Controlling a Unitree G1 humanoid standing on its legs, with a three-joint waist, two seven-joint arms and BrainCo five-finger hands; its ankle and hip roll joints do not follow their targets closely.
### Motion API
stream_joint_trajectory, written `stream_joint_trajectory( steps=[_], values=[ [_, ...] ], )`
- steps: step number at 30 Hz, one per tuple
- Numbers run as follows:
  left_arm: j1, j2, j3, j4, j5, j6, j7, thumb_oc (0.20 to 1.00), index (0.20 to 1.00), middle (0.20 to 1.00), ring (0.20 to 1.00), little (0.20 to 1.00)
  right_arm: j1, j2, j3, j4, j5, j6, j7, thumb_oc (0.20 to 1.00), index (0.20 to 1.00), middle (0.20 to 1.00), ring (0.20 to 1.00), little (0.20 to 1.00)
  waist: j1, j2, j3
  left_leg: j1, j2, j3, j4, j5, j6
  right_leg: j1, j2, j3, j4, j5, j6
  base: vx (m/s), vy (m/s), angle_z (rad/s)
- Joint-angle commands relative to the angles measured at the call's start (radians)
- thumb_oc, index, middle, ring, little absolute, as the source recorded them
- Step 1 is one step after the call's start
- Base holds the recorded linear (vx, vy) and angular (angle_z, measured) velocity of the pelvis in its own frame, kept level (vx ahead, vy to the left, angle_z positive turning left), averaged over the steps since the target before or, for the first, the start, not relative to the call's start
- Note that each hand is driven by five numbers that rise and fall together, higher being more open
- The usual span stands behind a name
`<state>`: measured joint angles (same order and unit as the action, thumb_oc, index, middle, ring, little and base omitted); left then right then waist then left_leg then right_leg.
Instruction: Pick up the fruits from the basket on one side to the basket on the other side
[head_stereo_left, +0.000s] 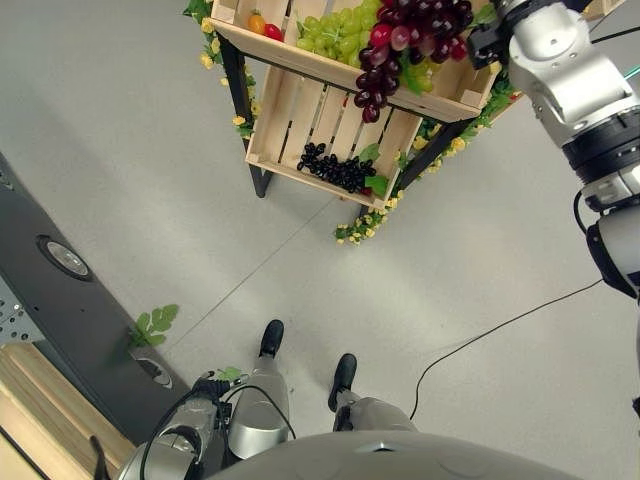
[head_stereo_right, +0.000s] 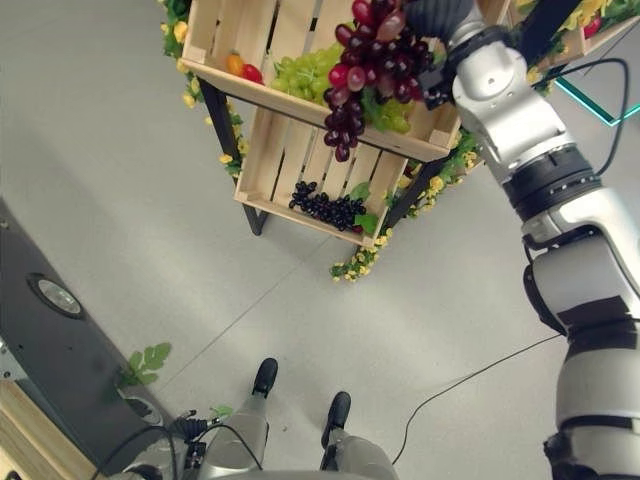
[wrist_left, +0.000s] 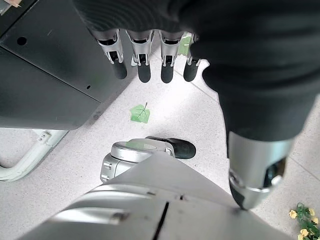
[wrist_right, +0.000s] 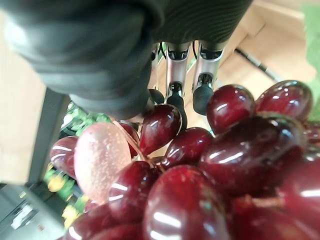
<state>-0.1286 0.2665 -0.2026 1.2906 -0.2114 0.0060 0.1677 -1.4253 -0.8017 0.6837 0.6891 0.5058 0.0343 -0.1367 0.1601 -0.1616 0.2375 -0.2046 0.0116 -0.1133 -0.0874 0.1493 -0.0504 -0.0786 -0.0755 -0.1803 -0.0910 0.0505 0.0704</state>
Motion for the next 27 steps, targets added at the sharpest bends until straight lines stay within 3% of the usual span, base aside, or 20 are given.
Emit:
stream_joint_trajectory(
  steps=[1, 15, 27],
  values=[
    [-0.017, 0.018, -0.055, 0.06, -0.02, -0.006, -0.007, 1.0, 1.0, 1.0, 1.0, 1.0, -0.181, -0.075, 0.055, 0.064, 0.045, -0.05, -0.031, 0.2, 0.2, 0.2, 0.2, 0.2, 0.016, -0.048, -0.024, 0.045, 0.007, 0.037, 0.023, -0.118, -0.021, -0.011, -0.09, 0.009, 0.004, 0.008, 0.093, 0.03, 0.003, 0.05],
    [-0.025, 0.038, -0.077, 0.071, -0.015, -0.013, -0.015, 1.0, 1.0, 1.0, 1.0, 1.0, -0.312, -0.135, 0.132, 0.359, 0.036, -0.028, -0.022, 0.2, 0.2, 0.2, 0.2, 0.2, 0.018, -0.057, -0.019, 0.02, 0.01, 0.024, 0.02, -0.111, -0.029, -0.027, -0.09, -0.004, 0.004, 0.007, 0.097, 0.0, -0.003, 0.02],
    [-0.028, 0.061, -0.107, 0.065, -0.002, -0.034, -0.01, 1.0, 1.0, 1.0, 1.0, 1.0, -0.458, -0.225, 0.255, 0.544, 0.001, -0.012, -0.024, 0.2, 0.2, 0.2, 0.2, 0.2, 0.028, -0.059, 0.024, -0.056, 0.016, 0.012, 0.008, -0.077, -0.053, -0.095, -0.083, -0.022, 0.004, 0.018, 0.1, 0.01, -0.006, 0.12]
  ],
)
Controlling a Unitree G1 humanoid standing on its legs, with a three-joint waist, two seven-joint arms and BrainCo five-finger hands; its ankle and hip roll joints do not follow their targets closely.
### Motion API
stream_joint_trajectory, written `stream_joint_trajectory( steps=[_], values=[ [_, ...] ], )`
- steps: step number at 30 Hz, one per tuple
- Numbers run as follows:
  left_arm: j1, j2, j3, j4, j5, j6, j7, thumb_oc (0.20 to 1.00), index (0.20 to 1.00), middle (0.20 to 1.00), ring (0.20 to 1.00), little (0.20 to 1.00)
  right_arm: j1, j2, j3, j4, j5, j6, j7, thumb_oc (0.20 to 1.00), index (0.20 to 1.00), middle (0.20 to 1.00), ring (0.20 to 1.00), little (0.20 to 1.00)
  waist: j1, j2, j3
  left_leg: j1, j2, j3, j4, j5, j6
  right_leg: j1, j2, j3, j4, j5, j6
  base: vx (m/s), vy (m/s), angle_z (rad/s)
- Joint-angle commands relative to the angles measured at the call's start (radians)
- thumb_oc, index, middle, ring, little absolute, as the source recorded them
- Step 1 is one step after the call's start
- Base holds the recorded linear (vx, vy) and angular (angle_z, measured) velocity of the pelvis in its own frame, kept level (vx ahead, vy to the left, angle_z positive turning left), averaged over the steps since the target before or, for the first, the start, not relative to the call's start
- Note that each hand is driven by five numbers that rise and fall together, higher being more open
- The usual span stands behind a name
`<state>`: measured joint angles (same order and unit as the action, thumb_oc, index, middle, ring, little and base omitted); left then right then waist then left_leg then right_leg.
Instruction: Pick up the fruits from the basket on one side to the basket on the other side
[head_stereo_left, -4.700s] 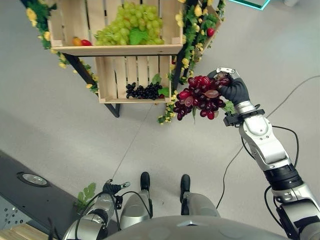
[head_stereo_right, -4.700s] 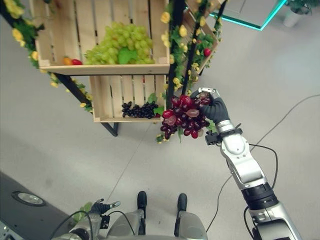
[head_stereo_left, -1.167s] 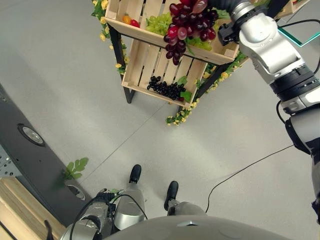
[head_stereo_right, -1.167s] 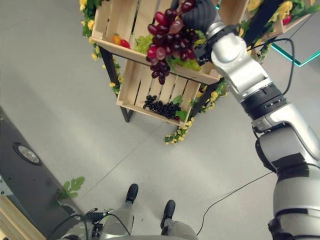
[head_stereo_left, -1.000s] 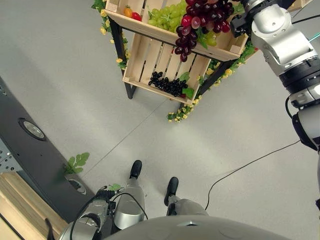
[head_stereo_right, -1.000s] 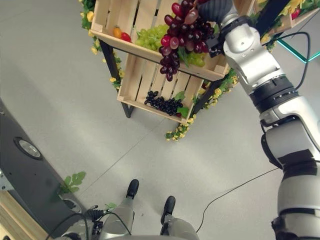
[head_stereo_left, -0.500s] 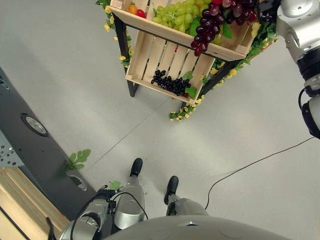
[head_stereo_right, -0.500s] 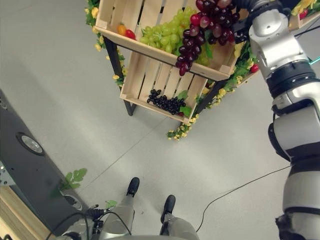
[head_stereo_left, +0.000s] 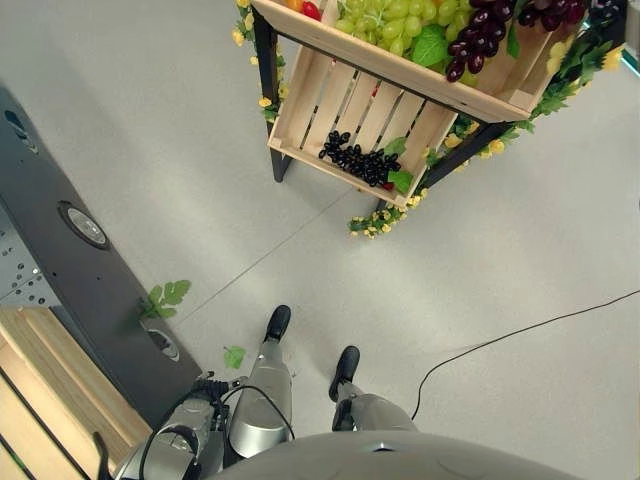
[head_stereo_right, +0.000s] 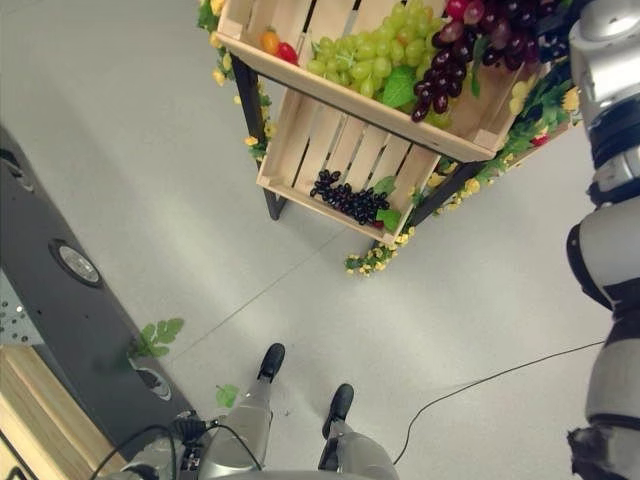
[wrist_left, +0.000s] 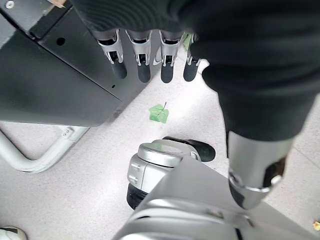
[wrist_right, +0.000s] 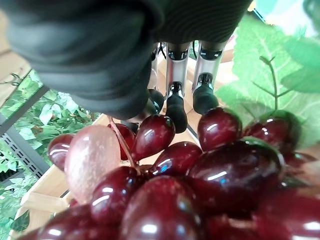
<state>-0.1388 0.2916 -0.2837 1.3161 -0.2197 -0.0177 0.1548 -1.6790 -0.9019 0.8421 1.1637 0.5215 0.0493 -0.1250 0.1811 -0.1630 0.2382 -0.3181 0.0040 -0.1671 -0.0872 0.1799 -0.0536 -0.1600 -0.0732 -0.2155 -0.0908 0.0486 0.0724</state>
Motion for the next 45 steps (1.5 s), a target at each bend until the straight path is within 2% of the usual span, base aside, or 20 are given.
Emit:
stream_joint_trajectory(
  steps=[1, 9, 10, 11, 24, 31, 36, 40, 45],
  values=[
    [-0.018, 0.036, -0.026, 0.038, 0.003, -0.011, 0.004, 1.0, 1.0, 1.0, 1.0, 1.0, -0.218, -0.128, 0.109, 0.074, -0.014, -0.027, -0.035, 0.2, 0.2, 0.2, 0.2, 0.2, 0.007, -0.058, 0.027, 0.053, 0.025, 0.066, 0.007, -0.106, -0.051, -0.019, -0.084, 0.012, 0.004, 0.02, 0.098, 0.0, -0.004, 0.17],
    [-0.022, 0.042, -0.034, 0.033, 0.0, -0.018, 0.012, 1.0, 1.0, 1.0, 1.0, 1.0, -0.268, -0.128, 0.161, 0.105, -0.036, -0.025, -0.039, 0.2, 0.2, 0.2, 0.2, 0.2, 0.009, -0.064, 0.057, 0.027, 0.027, 0.066, 0.004, -0.096, -0.058, -0.04, -0.08, 0.007, 0.004, 0.024, 0.098, 0.0, 0.002, 0.02],
    [-0.027, 0.042, -0.035, 0.033, -0.004, -0.019, 0.014, 1.0, 1.0, 1.0, 1.0, 1.0, -0.27, -0.129, 0.163, 0.105, -0.035, -0.027, -0.045, 0.762, 0.762, 0.762, 0.762, 0.762, 0.009, -0.064, 0.061, 0.023, 0.027, 0.065, 0.005, -0.094, -0.06, -0.043, -0.08, 0.006, 0.004, 0.025, 0.098, 0.0, 0.0, 0.0],
    [-0.028, 0.043, -0.032, 0.032, -0.003, -0.02, 0.017, 1.0, 1.0, 1.0, 1.0, 1.0, -0.268, -0.131, 0.159, 0.101, -0.028, -0.029, -0.047, 1.0, 1.0, 1.0, 1.0, 1.0, 0.009, -0.065, 0.063, 0.021, 0.028, 0.064, 0.005, -0.093, -0.06, -0.045, -0.08, 0.006, 0.004, 0.025, 0.099, 0.0, 0.0, 0.0],
    [-0.051, 0.042, -0.03, 0.04, 0.004, -0.014, 0.028, 1.0, 1.0, 1.0, 1.0, 1.0, -0.241, -0.09, 0.148, 0.083, -0.029, -0.033, -0.028, 1.0, 1.0, 1.0, 1.0, 1.0, -0.012, -0.073, 0.065, 0.035, 0.021, 0.074, 0.005, -0.1, -0.05, -0.042, -0.08, 0.023, 0.004, 0.03, 0.097, 0.0, 0.0, 0.0],
    [-0.059, 0.046, -0.013, 0.052, 0.005, -0.011, 0.027, 1.0, 1.0, 1.0, 1.0, 1.0, -0.188, -0.084, 0.124, -0.017, -0.059, -0.039, -0.032, 1.0, 1.0, 1.0, 1.0, 1.0, -0.029, -0.077, 0.063, 0.042, 0.019, 0.088, 0.008, -0.102, -0.043, -0.045, -0.083, 0.036, 0.004, 0.038, 0.099, -0.03, 0.013, -0.06],
    [-0.069, 0.047, 0.005, 0.065, 0.018, -0.006, 0.026, 1.0, 1.0, 1.0, 1.0, 1.0, -0.121, -0.088, 0.078, -0.138, -0.087, -0.043, -0.041, 1.0, 1.0, 1.0, 1.0, 1.0, -0.043, -0.078, 0.059, 0.049, 0.013, 0.098, 0.01, -0.104, -0.037, -0.047, -0.087, 0.046, 0.004, 0.045, 0.101, -0.02, 0.013, -0.08],
    [-0.073, 0.047, 0.026, 0.076, 0.031, -0.001, 0.03, 1.0, 1.0, 1.0, 1.0, 1.0, -0.015, -0.107, -0.014, -0.264, -0.103, -0.054, -0.062, 1.0, 1.0, 1.0, 1.0, 1.0, -0.052, -0.078, 0.051, 0.059, 0.007, 0.106, 0.011, -0.108, -0.032, -0.043, -0.09, 0.052, 0.004, 0.048, 0.099, -0.02, 0.017, -0.06],
    [-0.101, 0.046, 0.019, 0.063, 0.053, -0.001, 0.029, 1.0, 1.0, 1.0, 1.0, 1.0, 0.081, -0.107, -0.092, -0.31, -0.135, -0.055, -0.065, 1.0, 1.0, 1.0, 1.0, 1.0, -0.058, -0.075, 0.039, 0.072, -0.001, 0.113, 0.013, -0.114, -0.025, -0.033, -0.095, 0.056, 0.004, 0.052, 0.1, -0.04, 0.025, -0.06]
  ],
)
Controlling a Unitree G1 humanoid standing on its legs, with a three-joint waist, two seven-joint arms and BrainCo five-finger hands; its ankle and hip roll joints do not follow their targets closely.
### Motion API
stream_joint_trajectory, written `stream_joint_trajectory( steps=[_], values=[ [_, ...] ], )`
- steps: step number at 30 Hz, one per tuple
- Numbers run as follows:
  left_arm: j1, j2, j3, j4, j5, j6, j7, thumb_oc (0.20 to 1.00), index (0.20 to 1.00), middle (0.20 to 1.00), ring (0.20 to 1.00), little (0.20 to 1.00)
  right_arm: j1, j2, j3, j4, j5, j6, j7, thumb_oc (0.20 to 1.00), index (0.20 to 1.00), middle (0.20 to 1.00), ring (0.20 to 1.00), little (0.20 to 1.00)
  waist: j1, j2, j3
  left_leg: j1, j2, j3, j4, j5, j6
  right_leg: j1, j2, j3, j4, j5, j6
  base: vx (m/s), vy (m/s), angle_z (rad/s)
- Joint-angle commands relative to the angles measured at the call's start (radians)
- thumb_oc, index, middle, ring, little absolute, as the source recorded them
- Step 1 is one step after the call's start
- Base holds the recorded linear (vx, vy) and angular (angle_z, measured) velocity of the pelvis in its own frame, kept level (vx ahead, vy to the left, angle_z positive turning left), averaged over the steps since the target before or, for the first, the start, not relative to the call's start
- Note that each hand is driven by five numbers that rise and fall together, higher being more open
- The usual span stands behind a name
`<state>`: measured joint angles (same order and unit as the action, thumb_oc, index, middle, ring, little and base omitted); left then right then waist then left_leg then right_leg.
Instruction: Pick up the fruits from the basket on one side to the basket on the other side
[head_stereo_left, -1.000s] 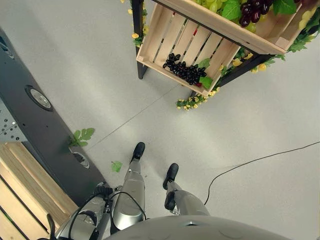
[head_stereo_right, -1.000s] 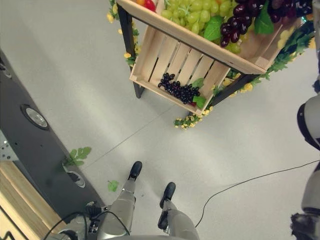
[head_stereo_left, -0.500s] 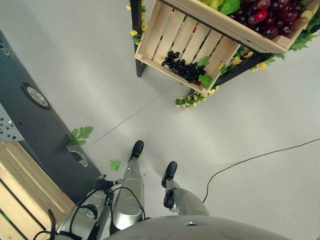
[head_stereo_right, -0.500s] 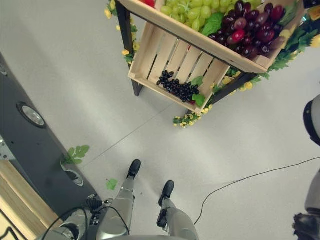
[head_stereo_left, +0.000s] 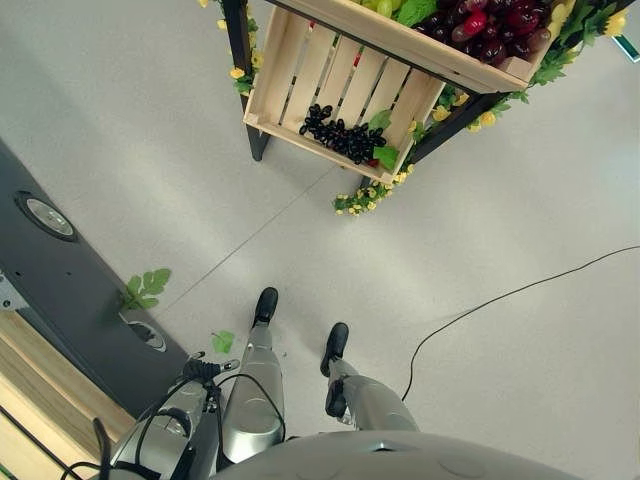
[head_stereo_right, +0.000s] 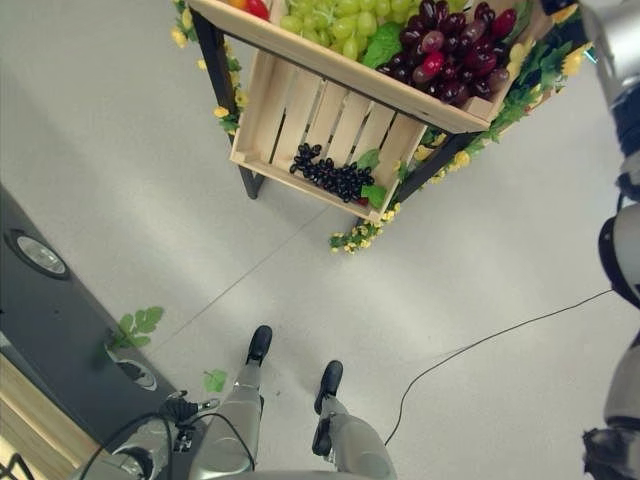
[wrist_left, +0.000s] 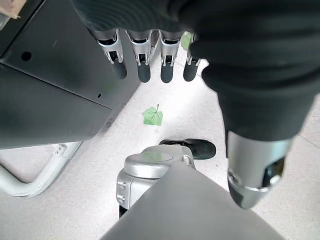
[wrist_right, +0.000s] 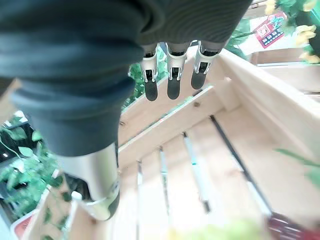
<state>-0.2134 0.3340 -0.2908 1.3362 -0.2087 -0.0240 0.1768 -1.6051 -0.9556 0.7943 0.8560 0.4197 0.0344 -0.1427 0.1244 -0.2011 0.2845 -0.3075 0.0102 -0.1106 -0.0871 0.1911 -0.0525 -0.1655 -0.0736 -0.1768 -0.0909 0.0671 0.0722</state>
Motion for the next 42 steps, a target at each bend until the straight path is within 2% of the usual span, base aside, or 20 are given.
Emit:
stream_joint_trajectory(
  steps=[1, 12, 18, 20, 24, 28, 30, 31, 34, 42],
  values=[
    [-0.034, 0.005, 0.025, 0.039, 0.044, 0.005, 0.009, 1.0, 1.0, 1.0, 1.0, 1.0, 0.024, -0.052, -0.057, -0.008, -0.04, -0.038, -0.045, 1.0, 1.0, 1.0, 1.0, 1.0, -0.002, -0.036, -0.01, 0.065, -0.009, 0.057, 0.013, -0.127, -0.025, -0.025, -0.096, 0.017, 0.004, 0.033, 0.101, 0.0, 0.0, 0.0],
    [-0.032, -0.01, 0.045, 0.025, 0.067, 0.008, 0.013, 1.0, 1.0, 1.0, 1.0, 1.0, 0.264, -0.065, -0.242, -0.193, -0.057, -0.055, -0.05, 1.0, 1.0, 1.0, 1.0, 1.0, -0.011, -0.012, -0.035, 0.095, -0.023, 0.064, 0.015, -0.138, -0.014, -0.001, -0.103, 0.019, 0.004, 0.033, 0.102, -0.01, 0.007, 0.0],
    [-0.002, -0.024, 0.085, 0.043, 0.104, 0.02, 0.01, 1.0, 1.0, 1.0, 1.0, 1.0, 0.474, -0.063, -0.396, -0.347, -0.06, -0.078, -0.039, 1.0, 1.0, 1.0, 1.0, 1.0, -0.019, 0.002, -0.051, 0.11, -0.03, 0.069, 0.015, -0.144, -0.008, 0.008, -0.109, 0.018, 0.004, 0.03, 0.101, 0.0, 0.0, 0.0],
    [0.004, -0.031, 0.101, 0.043, 0.119, 0.023, 0.012, 1.0, 1.0, 1.0, 1.0, 1.0, 0.598, -0.045, -0.489, -0.436, -0.053, -0.092, -0.037, 1.0, 1.0, 1.0, 1.0, 1.0, -0.025, 0.008, -0.055, 0.115, -0.031, 0.072, 0.015, -0.146, -0.006, 0.013, -0.109, 0.019, 0.004, 0.028, 0.1, 0.0, 0.0, 0.0],
    [0.011, -0.043, 0.118, 0.037, 0.137, 0.026, 0.015, 1.0, 1.0, 1.0, 1.0, 1.0, 0.772, 0.016, -0.613, -0.552, -0.041, -0.117, -0.034, 1.0, 1.0, 1.0, 1.0, 1.0, -0.032, 0.017, -0.062, 0.121, -0.032, 0.073, 0.015, -0.149, -0.004, 0.018, -0.11, 0.017, 0.004, 0.024, 0.099, 0.01, 0.003, -0.03],
    [0.011, -0.068, 0.146, 0.024, 0.16, 0.03, 0.019, 1.0, 1.0, 1.0, 1.0, 1.0, 1.039, 0.16, -0.76, -0.733, -0.064, -0.146, -0.015, 1.0, 1.0, 1.0, 1.0, 1.0, -0.044, 0.031, -0.071, 0.131, -0.033, 0.072, 0.015, -0.155, 0.0, 0.03, -0.111, 0.011, 0.004, 0.017, 0.099, 0.0, -0.004, -0.02],
    [0.009, -0.069, 0.149, 0.025, 0.17, 0.032, 0.018, 1.0, 1.0, 1.0, 1.0, 1.0, 1.099, 0.192, -0.788, -0.774, -0.079, -0.149, -0.01, 1.0, 1.0, 1.0, 1.0, 1.0, -0.045, 0.03, -0.075, 0.134, -0.033, 0.071, 0.015, -0.156, 0.0, 0.033, -0.112, 0.01, 0.004, 0.016, 0.098, 0.0, 0.0, 0.0],
    [0.008, -0.08, 0.16, 0.019, 0.183, 0.033, 0.018, 1.0, 1.0, 1.0, 1.0, 1.0, 1.179, 0.248, -0.811, -0.828, -0.097, -0.155, 0.009, 1.0, 1.0, 1.0, 1.0, 1.0, -0.053, 0.038, -0.077, 0.138, -0.033, 0.073, 0.016, -0.158, 0.002, 0.037, -0.113, 0.011, 0.004, 0.012, 0.097, 0.0, 0.0, 0.0],
    [0.01, -0.088, 0.172, 0.012, 0.199, 0.032, 0.023, 1.0, 1.0, 1.0, 1.0, 1.0, 1.281, 0.317, -0.834, -0.888, -0.115, -0.165, 0.025, 1.0, 1.0, 1.0, 1.0, 1.0, -0.06, 0.046, -0.084, 0.146, -0.034, 0.078, 0.016, -0.162, 0.004, 0.042, -0.112, 0.01, 0.004, 0.01, 0.097, 0.0, 0.0, 0.0],
    [0.026, -0.098, 0.193, 0.003, 0.246, 0.032, 0.019, 1.0, 1.0, 1.0, 1.0, 1.0, 1.471, 0.409, -0.85, -1.001, -0.16, -0.174, 0.081, 1.0, 1.0, 1.0, 1.0, 1.0, -0.08, 0.064, -0.101, 0.164, -0.035, 0.087, 0.015, -0.169, 0.007, 0.055, -0.113, 0.015, 0.004, 0.004, 0.096, 0.01, -0.001, -0.04]
  ],
)
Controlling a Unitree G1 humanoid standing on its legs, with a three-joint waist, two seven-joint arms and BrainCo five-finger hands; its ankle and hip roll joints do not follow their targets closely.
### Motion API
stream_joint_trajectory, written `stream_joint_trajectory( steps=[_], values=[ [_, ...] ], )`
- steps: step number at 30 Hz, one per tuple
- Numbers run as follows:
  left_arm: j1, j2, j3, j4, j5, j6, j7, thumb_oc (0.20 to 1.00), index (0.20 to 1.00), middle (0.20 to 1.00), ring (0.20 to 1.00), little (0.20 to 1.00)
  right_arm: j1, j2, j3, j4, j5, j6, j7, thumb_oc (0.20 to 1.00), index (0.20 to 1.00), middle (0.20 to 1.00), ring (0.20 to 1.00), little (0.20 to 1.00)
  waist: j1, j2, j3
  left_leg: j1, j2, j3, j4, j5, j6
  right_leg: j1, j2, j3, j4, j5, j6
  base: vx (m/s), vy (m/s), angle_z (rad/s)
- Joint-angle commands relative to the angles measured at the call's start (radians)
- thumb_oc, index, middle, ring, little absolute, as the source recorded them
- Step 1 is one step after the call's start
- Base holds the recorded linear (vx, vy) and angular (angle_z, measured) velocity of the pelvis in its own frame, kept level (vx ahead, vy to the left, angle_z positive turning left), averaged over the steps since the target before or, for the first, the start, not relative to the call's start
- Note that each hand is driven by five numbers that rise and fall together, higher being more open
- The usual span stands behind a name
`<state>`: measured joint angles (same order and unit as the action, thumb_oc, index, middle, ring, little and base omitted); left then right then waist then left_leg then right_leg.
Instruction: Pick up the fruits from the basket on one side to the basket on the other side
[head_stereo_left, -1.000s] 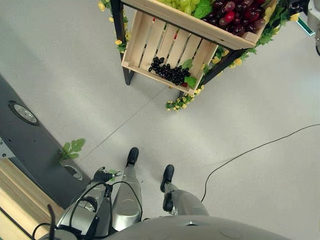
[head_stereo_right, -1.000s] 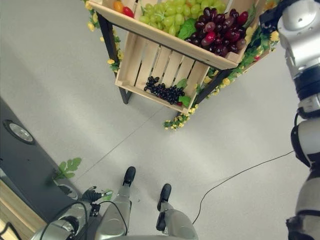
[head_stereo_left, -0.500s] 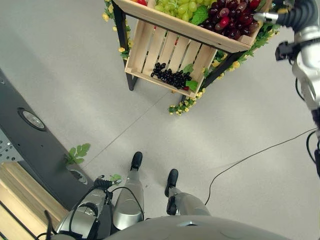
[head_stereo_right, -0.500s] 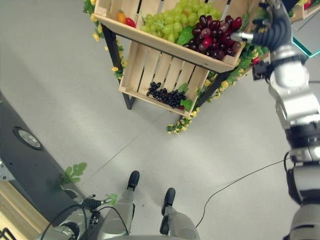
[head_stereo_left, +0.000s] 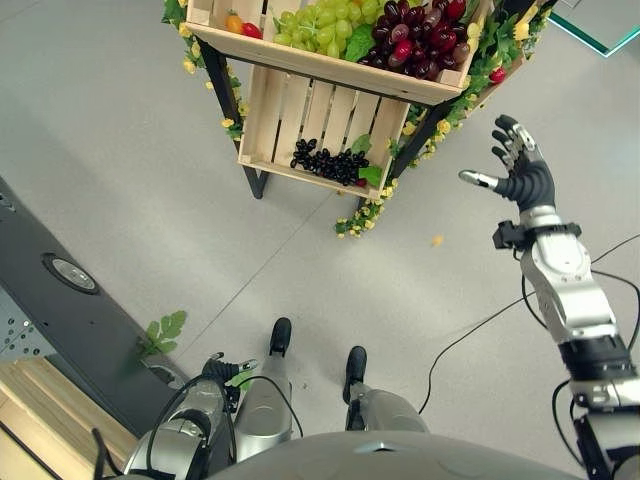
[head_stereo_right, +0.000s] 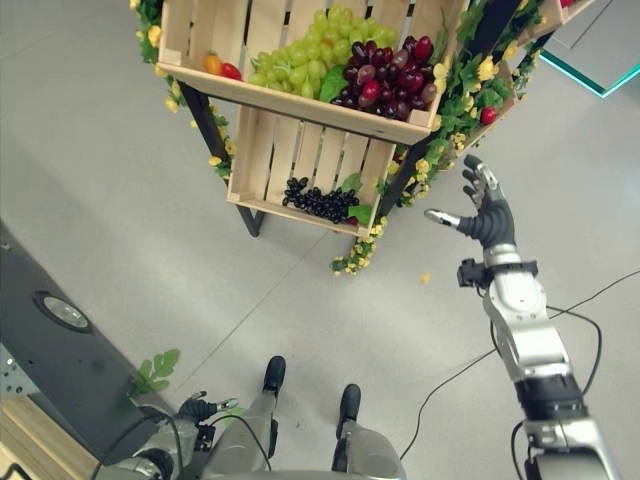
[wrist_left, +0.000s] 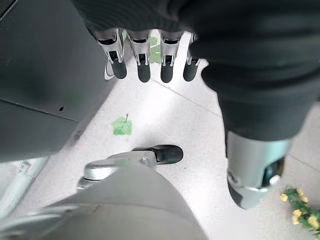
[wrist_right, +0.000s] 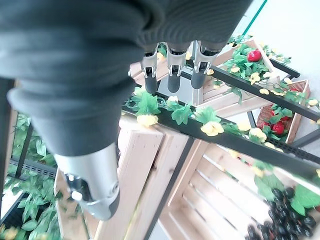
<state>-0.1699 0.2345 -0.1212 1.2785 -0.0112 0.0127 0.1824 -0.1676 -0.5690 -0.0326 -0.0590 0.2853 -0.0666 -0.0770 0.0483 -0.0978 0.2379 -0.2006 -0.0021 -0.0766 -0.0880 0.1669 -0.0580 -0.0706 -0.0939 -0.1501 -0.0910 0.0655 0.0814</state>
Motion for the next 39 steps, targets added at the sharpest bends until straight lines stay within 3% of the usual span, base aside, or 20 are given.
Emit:
stream_joint_trajectory(
  steps=[1, 6, 8, 9, 10, 11, 12, 15, 22, 28, 34, 35, 36, 37, 39],
  values=[
    [-0.017, 0.002, 0.024, 0.06, 0.049, -0.005, 0.014, 1.0, 1.0, 1.0, 1.0, 1.0, 0.034, 0.023, -0.023, -0.087, -0.026, -0.073, 0.015, 1.0, 1.0, 1.0, 1.0, 1.0, -0.004, -0.039, -0.054, 0.058, -0.022, 0.053, 0.016, -0.145, 0.012, -0.04, -0.093, -0.012, 0.004, 0.006, 0.087, 0.0, -0.008, -0.05],
    [-0.011, -0.002, 0.025, 0.056, 0.066, -0.008, 0.016, 1.0, 1.0, 1.0, 1.0, 1.0, 0.098, 0.063, -0.003, -0.087, -0.048, -0.073, 0.026, 1.0, 1.0, 1.0, 1.0, 1.0, -0.014, -0.027, -0.062, 0.078, -0.02, 0.061, 0.017, -0.149, 0.015, -0.024, -0.09, -0.007, 0.011, -0.005, 0.082, 0.0, -0.017, -0.05],
    [-0.016, 0.002, 0.022, 0.052, 0.069, -0.011, 0.013, 1.0, 1.0, 1.0, 1.0, 1.0, 0.118, 0.071, 0.0, -0.079, -0.064, -0.072, 0.029, 1.0, 1.0, 1.0, 1.0, 1.0, -0.026, -0.019, -0.056, 0.084, -0.018, 0.058, 0.018, -0.146, 0.014, -0.019, -0.08, 0.024, 0.021, -0.015, 0.077, 0.0, -0.038, -0.04],
    [-0.023, 0.009, 0.022, 0.06, 0.079, -0.01, 0.014, 1.0, 1.0, 1.0, 1.0, 1.0, 0.122, 0.079, 0.006, -0.063, -0.066, -0.076, 0.027, 1.0, 1.0, 1.0, 1.0, 1.0, -0.039, -0.017, -0.057, 0.086, -0.019, 0.056, 0.018, -0.143, 0.015, -0.021, -0.065, 0.075, 0.035, -0.028, 0.07, 0.03, -0.031, -0.02],
    [-0.034, 0.018, 0.022, 0.066, 0.082, -0.013, 0.012, 1.0, 1.0, 1.0, 1.0, 1.0, 0.142, 0.092, 0.004, -0.051, -0.062, -0.08, 0.024, 1.0, 1.0, 1.0, 1.0, 1.0, -0.059, -0.014, -0.059, 0.095, -0.019, 0.05, 0.018, -0.146, 0.018, -0.019, -0.032, 0.157, 0.05, -0.055, 0.061, 0.06, -0.032, 0.0],
    [-0.039, 0.024, 0.018, 0.063, 0.087, -0.017, 0.013, 1.0, 1.0, 1.0, 1.0, 1.0, 0.182, 0.114, -0.002, -0.023, -0.054, -0.082, 0.024, 1.0, 1.0, 1.0, 1.0, 1.0, -0.078, -0.003, -0.071, 0.101, -0.018, 0.035, 0.016, -0.138, 0.022, -0.025, 0.023, 0.283, 0.085, -0.089, 0.048, 0.08, -0.03, 0.22],
    [-0.039, 0.025, 0.014, 0.06, 0.089, -0.02, 0.011, 1.0, 1.0, 1.0, 1.0, 1.0, 0.199, 0.122, -0.003, -0.013, -0.062, -0.08, 0.02, 1.0, 1.0, 1.0, 1.0, 1.0, -0.088, 0.004, -0.075, 0.105, -0.019, 0.014, 0.017, -0.134, 0.023, -0.022, 0.053, 0.344, 0.105, -0.109, 0.038, 0.07, -0.033, 0.44],
    [-0.037, 0.02, 0.005, 0.06, 0.091, -0.025, 0.014, 1.0, 1.0, 1.0, 1.0, 1.0, 0.228, 0.141, 0.007, 0.022, -0.052, -0.08, 0.023, 1.0, 1.0, 1.0, 1.0, 1.0, -0.096, 0.014, -0.076, 0.116, -0.019, -0.024, 0.021, -0.131, 0.021, -0.012, 0.085, 0.391, 0.128, -0.125, 0.021, 0.02, -0.073, 0.62],
    [-0.012, -0.032, -0.009, 0.055, 0.063, -0.033, 0.015, 1.0, 1.0, 1.0, 1.0, 1.0, 0.294, 0.162, 0.051, 0.146, -0.109, -0.059, 0.015, 1.0, 1.0, 1.0, 1.0, 1.0, -0.097, 0.051, -0.087, 0.121, 0.022, -0.073, 0.025, -0.1, -0.024, 0.05, 0.108, 0.341, 0.065, -0.126, -0.004, -0.04, -0.191, 0.18],
    [0.018, -0.074, -0.053, 0.049, 0.087, -0.039, -0.003, 1.0, 1.0, 1.0, 1.0, 1.0, 0.293, 0.155, 0.111, 0.297, -0.153, -0.054, 0.007, 1.0, 1.0, 1.0, 1.0, 1.0, -0.088, 0.073, -0.059, 0.098, 0.063, -0.099, 0.095, -0.093, -0.05, 0.107, 0.142, 0.326, 0.037, -0.129, -0.034, -0.06, -0.203, 0.13],
    [0.023, -0.084, -0.069, 0.021, 0.065, -0.053, 0.003, 1.0, 1.0, 1.0, 1.0, 1.0, 0.261, 0.156, 0.173, 0.54, -0.198, -0.041, -0.027, 1.0, 1.0, 1.0, 1.0, 1.0, -0.077, 0.105, -0.031, 0.056, 0.095, -0.117, 0.085, -0.021, -0.084, 0.134, 0.162, 0.287, 0.008, -0.132, -0.05, -0.14, -0.145, 0.34],
    [0.03, -0.083, -0.08, -0.005, 0.06, -0.059, -0.002, 1.0, 1.0, 1.0, 1.0, 1.0, 0.252, 0.15, 0.174, 0.577, -0.208, -0.033, -0.035, 1.0, 1.0, 1.0, 1.0, 1.0, -0.071, 0.111, -0.025, 0.045, 0.097, -0.113, 0.08, -0.005, -0.086, 0.133, 0.16, 0.277, 0.006, -0.131, -0.05, -0.23, -0.054, 0.64],
    [0.04, -0.084, -0.094, -0.019, 0.063, -0.066, 0.002, 1.0, 1.0, 1.0, 1.0, 1.0, 0.22, 0.159, 0.194, 0.697, -0.236, -0.024, -0.053, 1.0, 1.0, 1.0, 1.0, 1.0, -0.07, 0.114, -0.01, 0.0, 0.103, -0.028, 0.064, 0.003, -0.083, 0.118, 0.147, 0.244, 0.004, -0.129, -0.048, -0.23, -0.053, 0.74],
    [0.039, -0.083, -0.093, -0.019, 0.063, -0.066, 0.002, 1.0, 1.0, 1.0, 1.0, 1.0, 0.216, 0.16, 0.196, 0.702, -0.236, -0.027, -0.054, 1.0, 1.0, 1.0, 1.0, 1.0, -0.071, 0.112, -0.01, -0.002, 0.101, -0.028, 0.065, 0.002, -0.083, 0.117, 0.145, 0.244, 0.004, -0.13, -0.048, -0.22, -0.064, 0.79],
    [0.044, -0.085, -0.081, -0.007, 0.052, -0.065, -0.004, 1.0, 1.0, 1.0, 1.0, 1.0, 0.185, 0.173, 0.225, 0.798, -0.261, -0.019, -0.061, 1.0, 1.0, 1.0, 1.0, 1.0, -0.063, 0.111, -0.002, -0.024, 0.101, 0.039, 0.07, -0.004, -0.074, 0.109, 0.143, 0.222, 0.004, -0.13, -0.045, -0.14, -0.077, 0.6]
  ],
)
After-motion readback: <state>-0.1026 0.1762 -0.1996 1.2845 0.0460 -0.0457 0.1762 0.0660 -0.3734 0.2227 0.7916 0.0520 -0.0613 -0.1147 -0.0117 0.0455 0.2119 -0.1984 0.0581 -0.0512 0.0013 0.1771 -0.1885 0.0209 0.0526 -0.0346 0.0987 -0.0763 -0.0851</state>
